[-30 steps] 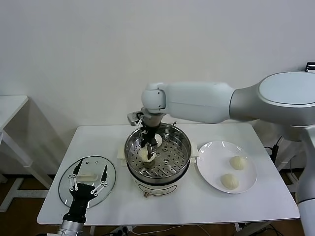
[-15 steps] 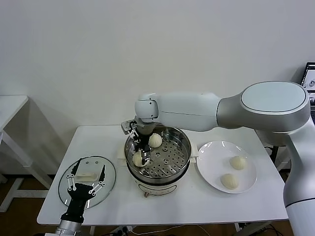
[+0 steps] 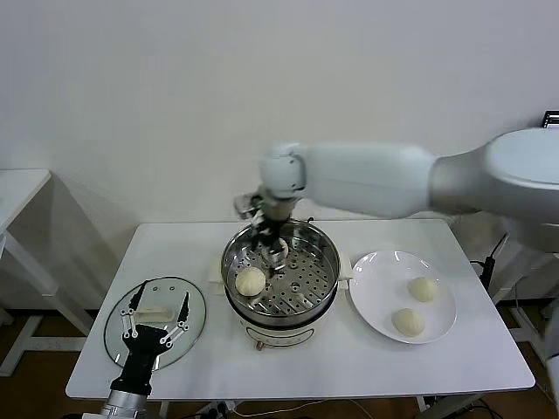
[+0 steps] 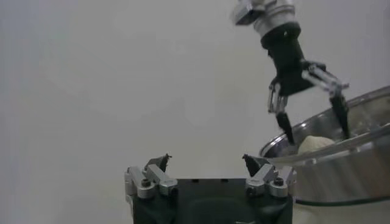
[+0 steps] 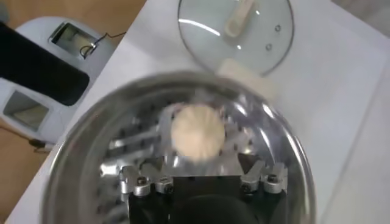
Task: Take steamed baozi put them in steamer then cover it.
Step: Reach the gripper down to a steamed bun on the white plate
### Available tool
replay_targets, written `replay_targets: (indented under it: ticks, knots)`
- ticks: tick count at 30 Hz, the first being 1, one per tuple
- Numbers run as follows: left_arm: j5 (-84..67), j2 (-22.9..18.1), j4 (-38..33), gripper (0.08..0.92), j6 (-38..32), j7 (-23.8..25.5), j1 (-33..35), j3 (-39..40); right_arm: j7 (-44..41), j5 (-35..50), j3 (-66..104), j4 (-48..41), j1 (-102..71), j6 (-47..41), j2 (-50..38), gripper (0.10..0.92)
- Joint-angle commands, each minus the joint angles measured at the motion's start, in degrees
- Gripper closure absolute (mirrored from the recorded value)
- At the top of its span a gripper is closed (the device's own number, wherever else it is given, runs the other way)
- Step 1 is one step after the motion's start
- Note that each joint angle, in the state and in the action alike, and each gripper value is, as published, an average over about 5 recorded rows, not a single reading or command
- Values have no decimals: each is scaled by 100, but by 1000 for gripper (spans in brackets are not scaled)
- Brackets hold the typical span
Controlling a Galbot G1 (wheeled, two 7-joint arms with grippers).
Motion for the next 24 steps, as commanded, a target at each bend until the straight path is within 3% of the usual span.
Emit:
replay_targets:
  ticks: [1,10,24]
  knots:
    - [14,1,10,177,-1,6,0,60,-1081,-1128,22,619,501,929,-2600,203]
    - [46,-26,17,177,18,9,20,96,-1070,-1912,86,459,-772,1080,-3803,203]
    - [61,-68,57,177,22,8,67,34,-408,-2252,1192,-142,-2852,919,-3614,203]
